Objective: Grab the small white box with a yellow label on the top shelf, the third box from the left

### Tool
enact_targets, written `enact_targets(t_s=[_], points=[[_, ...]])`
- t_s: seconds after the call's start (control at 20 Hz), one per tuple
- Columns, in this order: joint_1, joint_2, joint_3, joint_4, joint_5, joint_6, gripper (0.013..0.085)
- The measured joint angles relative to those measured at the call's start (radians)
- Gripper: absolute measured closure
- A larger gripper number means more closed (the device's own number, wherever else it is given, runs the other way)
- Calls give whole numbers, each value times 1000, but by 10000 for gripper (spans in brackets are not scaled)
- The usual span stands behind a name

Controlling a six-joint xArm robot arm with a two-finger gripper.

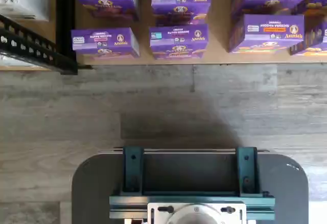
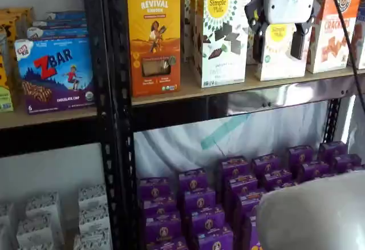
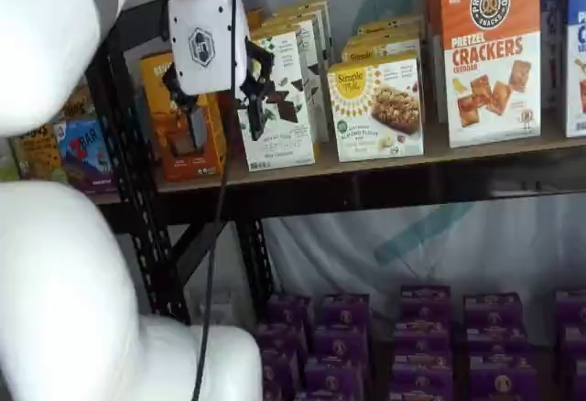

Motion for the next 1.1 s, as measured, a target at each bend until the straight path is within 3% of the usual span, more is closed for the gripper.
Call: enact_targets(t_s=[0.2,0.55,0.75,1.1], points=[[-22,-11,10,24,-19,-12,130],[-31,-12,16,4,-42,-30,130],[-77,-10,25,-18,-97,-83,130],[-217,53,14,-23,-220,-222,130]])
